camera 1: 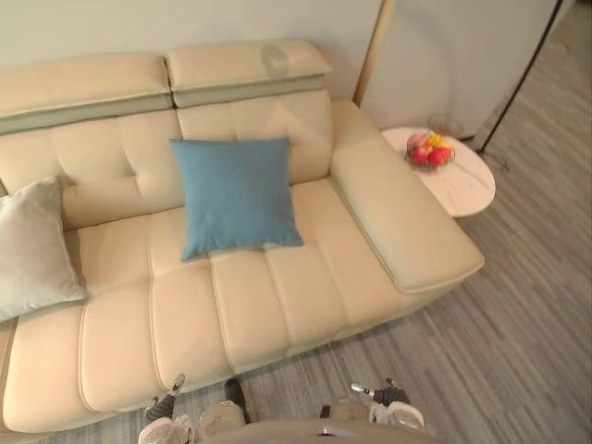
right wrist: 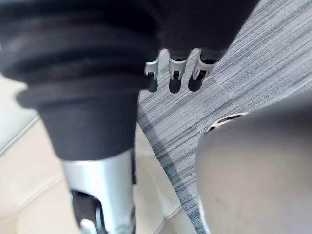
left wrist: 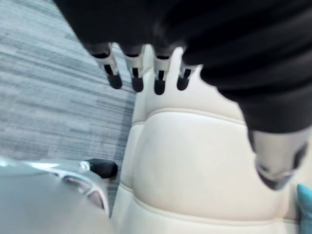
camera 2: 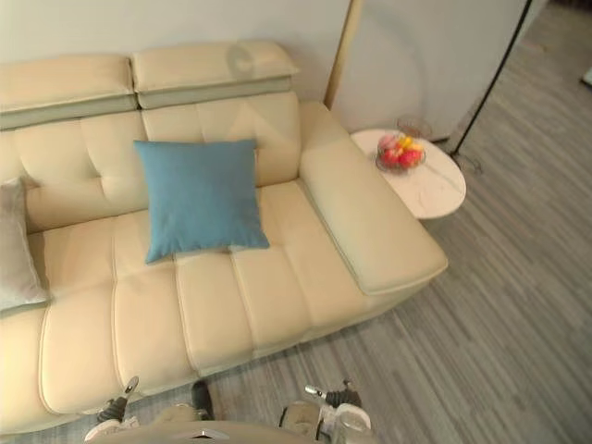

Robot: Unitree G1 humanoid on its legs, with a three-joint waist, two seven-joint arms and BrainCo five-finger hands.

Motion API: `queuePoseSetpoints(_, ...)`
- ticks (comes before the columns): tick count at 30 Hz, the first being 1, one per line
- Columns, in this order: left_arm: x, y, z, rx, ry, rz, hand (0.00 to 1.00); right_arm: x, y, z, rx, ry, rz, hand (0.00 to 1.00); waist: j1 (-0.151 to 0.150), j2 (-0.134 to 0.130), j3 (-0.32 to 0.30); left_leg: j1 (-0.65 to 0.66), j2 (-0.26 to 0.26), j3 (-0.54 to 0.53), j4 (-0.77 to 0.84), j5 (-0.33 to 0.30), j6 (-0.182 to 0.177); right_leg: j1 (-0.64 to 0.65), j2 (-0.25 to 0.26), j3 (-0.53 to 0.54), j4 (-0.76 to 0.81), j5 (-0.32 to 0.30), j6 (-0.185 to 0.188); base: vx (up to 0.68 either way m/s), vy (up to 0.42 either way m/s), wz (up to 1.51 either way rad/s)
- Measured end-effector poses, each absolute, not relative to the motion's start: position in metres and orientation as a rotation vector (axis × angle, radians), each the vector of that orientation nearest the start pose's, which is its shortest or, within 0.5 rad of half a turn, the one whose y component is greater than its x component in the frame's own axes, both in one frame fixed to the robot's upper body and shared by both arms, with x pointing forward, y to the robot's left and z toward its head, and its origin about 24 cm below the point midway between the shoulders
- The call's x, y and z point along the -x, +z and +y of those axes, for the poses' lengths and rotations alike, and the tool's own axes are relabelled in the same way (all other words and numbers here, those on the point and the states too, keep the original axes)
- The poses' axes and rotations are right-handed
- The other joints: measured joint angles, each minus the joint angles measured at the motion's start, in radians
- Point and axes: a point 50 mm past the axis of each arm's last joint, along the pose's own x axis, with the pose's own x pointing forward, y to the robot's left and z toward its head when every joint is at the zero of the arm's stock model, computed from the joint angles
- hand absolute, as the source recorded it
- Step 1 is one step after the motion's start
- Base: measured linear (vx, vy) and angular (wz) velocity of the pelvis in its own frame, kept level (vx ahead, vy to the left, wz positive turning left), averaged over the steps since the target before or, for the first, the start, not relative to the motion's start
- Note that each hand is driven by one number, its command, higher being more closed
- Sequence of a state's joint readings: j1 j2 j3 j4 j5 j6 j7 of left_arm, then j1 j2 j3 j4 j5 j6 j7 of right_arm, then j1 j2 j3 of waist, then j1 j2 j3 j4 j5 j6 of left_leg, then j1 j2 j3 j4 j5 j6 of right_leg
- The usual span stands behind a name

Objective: Pick up cushions and gather them together orderly.

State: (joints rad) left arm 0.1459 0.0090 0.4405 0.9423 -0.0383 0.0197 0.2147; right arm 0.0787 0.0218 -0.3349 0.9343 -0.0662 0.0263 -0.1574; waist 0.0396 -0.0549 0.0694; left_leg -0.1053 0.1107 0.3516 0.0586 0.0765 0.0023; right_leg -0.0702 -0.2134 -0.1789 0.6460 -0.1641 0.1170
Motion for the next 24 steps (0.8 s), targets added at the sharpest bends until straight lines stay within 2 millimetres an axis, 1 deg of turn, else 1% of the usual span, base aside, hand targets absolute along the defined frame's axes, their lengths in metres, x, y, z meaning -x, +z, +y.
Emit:
queuePoseSetpoints(1, -0.069, -0.156, 0.228, 0.112, 0.681, 1.096, 0.00, -0.111, -0.154, -0.193, -0.048, -0.425, 1.045, 0.00, 0.014, -0.013, -0.006, -0.029, 0.006, 0.002, 0.017, 0.021, -0.014, 0.050, 0.029, 0.030, -0.131, -0.043, 0.015, -0.10, -0.237, 0.02)
queuePoseSetpoints(2, -0.070, -0.156, 0.227, 0.115, 0.678, 1.095, 0.00, -0.114, -0.153, -0.194, -0.047, -0.423, 1.039, 0.00, 0.022, -0.011, -0.011, -0.045, 0.012, 0.004, 0.021, 0.029, -0.019, 0.060, 0.044, 0.028, -0.185, -0.057, 0.009, -0.15, -0.259, -0.26)
queuePoseSetpoints(3, -0.073, -0.156, 0.226, 0.117, 0.675, 1.091, 0.00, -0.120, -0.151, -0.195, -0.044, -0.422, 1.025, 0.00, 0.032, -0.002, -0.016, -0.072, 0.029, 0.004, 0.023, 0.044, -0.025, 0.084, 0.071, 0.022, -0.282, -0.070, -0.003, -0.15, -0.172, -0.26)
queuePoseSetpoints(4, -0.076, -0.156, 0.222, 0.119, 0.664, 1.089, 0.00, -0.124, -0.150, -0.197, -0.039, -0.422, 1.015, 0.00, 0.038, 0.017, -0.007, -0.094, 0.040, -0.002, 0.022, 0.060, -0.034, 0.109, 0.089, 0.009, -0.370, -0.072, -0.006, -0.27, -0.234, -0.12)
queuePoseSetpoints(5, -0.080, -0.157, 0.216, 0.137, 0.654, 1.084, 0.00, -0.128, -0.149, -0.198, -0.034, -0.424, 1.007, 0.00, 0.038, 0.045, 0.018, -0.112, 0.047, -0.015, 0.007, 0.092, -0.036, 0.146, 0.104, -0.005, -0.463, -0.072, -0.007, -0.25, -0.170, 0.06)
queuePoseSetpoints(7, -0.081, -0.158, 0.209, 0.156, 0.649, 1.091, 0.00, -0.126, -0.148, -0.204, -0.020, -0.435, 1.007, 0.00, 0.036, 0.072, 0.035, -0.114, 0.058, -0.030, -0.016, 0.122, -0.039, 0.150, 0.122, -0.027, -0.475, -0.063, -0.014, -0.28, -0.102, 0.26)
queuePoseSetpoints(8, -0.077, -0.160, 0.202, 0.173, 0.667, 1.105, 0.00, -0.121, -0.148, -0.211, 0.005, -0.464, 1.012, 0.00, 0.037, 0.103, 0.034, -0.106, 0.064, -0.047, -0.048, 0.147, -0.051, 0.139, 0.135, -0.050, -0.450, -0.065, -0.020, -0.27, -0.035, 0.31)
queuePoseSetpoints(9, -0.078, -0.160, 0.201, 0.176, 0.670, 1.103, 0.00, -0.122, -0.147, -0.213, 0.009, -0.468, 1.007, 0.00, 0.034, 0.105, 0.034, -0.104, 0.064, -0.050, -0.054, 0.129, -0.067, 0.135, 0.135, -0.058, -0.449, -0.066, -0.024, -0.30, 0.009, 0.34)
queuePoseSetpoints(10, -0.080, -0.158, 0.203, 0.175, 0.677, 1.091, 0.00, -0.123, -0.146, -0.212, 0.006, -0.472, 1.000, 0.00, 0.024, 0.086, 0.031, -0.109, 0.052, -0.043, -0.057, 0.059, -0.118, 0.127, 0.115, -0.080, -0.452, -0.057, -0.041, -0.16, 0.038, 0.20)
queuePoseSetpoints(11, -0.081, -0.157, 0.206, 0.171, 0.683, 1.077, 0.00, -0.122, -0.146, -0.210, 0.001, -0.475, 0.998, 0.00, 0.024, 0.070, 0.036, -0.120, 0.048, -0.043, -0.027, 0.040, -0.106, 0.118, 0.100, -0.083, -0.448, -0.052, -0.042, -0.17, 0.053, 0.13)
queuePoseSetpoints(12, -0.083, -0.155, 0.212, 0.170, 0.699, 1.058, 0.00, -0.124, -0.146, -0.208, -0.003, -0.478, 0.989, 0.00, 0.025, 0.043, 0.044, -0.165, 0.044, -0.061, 0.216, -0.014, -0.052, 0.091, 0.065, -0.079, -0.423, -0.047, -0.037, -0.12, 0.042, -0.01)
queuePoseSetpoints(13, -0.082, -0.155, 0.212, 0.173, 0.703, 1.060, 0.00, -0.124, -0.146, -0.209, -0.002, -0.480, 0.992, 0.00, 0.023, 0.040, 0.044, -0.165, 0.043, -0.071, 0.301, -0.052, -0.042, 0.087, 0.056, -0.076, -0.417, -0.045, -0.034, -0.15, 0.084, -0.05)
queuePoseSetpoints(14, -0.081, -0.156, 0.211, 0.175, 0.705, 1.063, 0.00, -0.122, -0.146, -0.209, -0.001, -0.482, 0.996, 0.00, 0.021, 0.041, 0.044, -0.147, 0.042, -0.086, 0.399, -0.158, -0.044, 0.085, 0.049, -0.069, -0.416, -0.038, -0.022, -0.15, 0.149, -0.08)
queuePoseSetpoints(15, -0.080, -0.156, 0.210, 0.178, 0.704, 1.067, 0.00, -0.118, -0.148, -0.208, -0.006, -0.485, 1.007, 0.00, 0.020, 0.045, 0.044, -0.108, 0.046, -0.106, 0.422, -0.230, -0.069, 0.082, 0.050, -0.057, -0.417, -0.029, -0.011, -0.13, 0.185, -0.14)
queuePoseSetpoints(16, -0.077, -0.157, 0.209, 0.181, 0.705, 1.076, 0.00, -0.111, -0.150, -0.207, -0.022, -0.501, 1.024, 0.00, 0.019, 0.052, 0.043, -0.076, 0.044, -0.131, 0.379, -0.276, -0.082, 0.078, 0.058, -0.049, -0.420, -0.019, -0.003, -0.11, 0.203, -0.23)
queuePoseSetpoints(17, -0.077, -0.156, 0.215, 0.175, 0.716, 1.071, 0.00, -0.110, -0.150, -0.206, -0.042, -0.515, 1.028, 0.00, 0.018, 0.036, 0.044, -0.062, 0.020, -0.121, 0.336, -0.258, -0.063, 0.077, 0.054, -0.029, -0.437, -0.002, 0.001, -0.11, 0.169, -0.22)
queuePoseSetpoints(19, -0.075, -0.154, 0.225, 0.147, 0.728, 1.066, 0.00, -0.104, -0.154, -0.194, -0.086, -0.517, 1.055, 0.00, 0.013, -0.009, 0.021, -0.031, -0.032, -0.099, 0.219, -0.198, -0.039, 0.079, 0.027, -0.019, -0.500, 0.045, -0.014, -0.08, 0.143, -0.11)
queuePoseSetpoints(20, -0.076, -0.154, 0.226, 0.144, 0.726, 1.063, 0.00, -0.098, -0.156, -0.192, -0.091, -0.518, 1.074, 0.00, 0.011, -0.016, 0.017, -0.023, -0.043, -0.097, 0.196, -0.186, -0.031, 0.083, 0.023, -0.019, -0.516, 0.056, -0.022, -0.04, 0.095, 0.01)
queuePoseSetpoints(21, -0.078, -0.154, 0.225, 0.137, 0.714, 1.063, 0.00, -0.095, -0.158, -0.192, -0.093, -0.521, 1.085, 0.00, 0.010, -0.016, 0.016, -0.012, -0.054, -0.097, 0.172, -0.172, -0.026, 0.089, 0.019, -0.018, -0.530, 0.069, -0.027, -0.08, 0.089, 0.07)
queuePoseSetpoints(23, -0.078, -0.155, 0.222, 0.124, 0.678, 1.075, 0.00, -0.094, -0.159, -0.193, -0.096, -0.523, 1.093, 0.00, -0.001, -0.012, 0.013, 0.041, -0.093, -0.098, 0.061, -0.119, -0.021, 0.110, 0.005, -0.013, -0.557, 0.089, -0.035, -0.12, 0.104, 0.13)
queuePoseSetpoints(24, -0.078, -0.156, 0.221, 0.112, 0.659, 1.079, 0.00, -0.095, -0.159, -0.193, -0.095, -0.522, 1.095, 0.00, -0.002, -0.007, 0.010, 0.060, -0.103, -0.102, 0.015, -0.094, -0.022, 0.111, 0.005, -0.006, -0.563, 0.090, -0.036, -0.13, 0.060, 0.10)
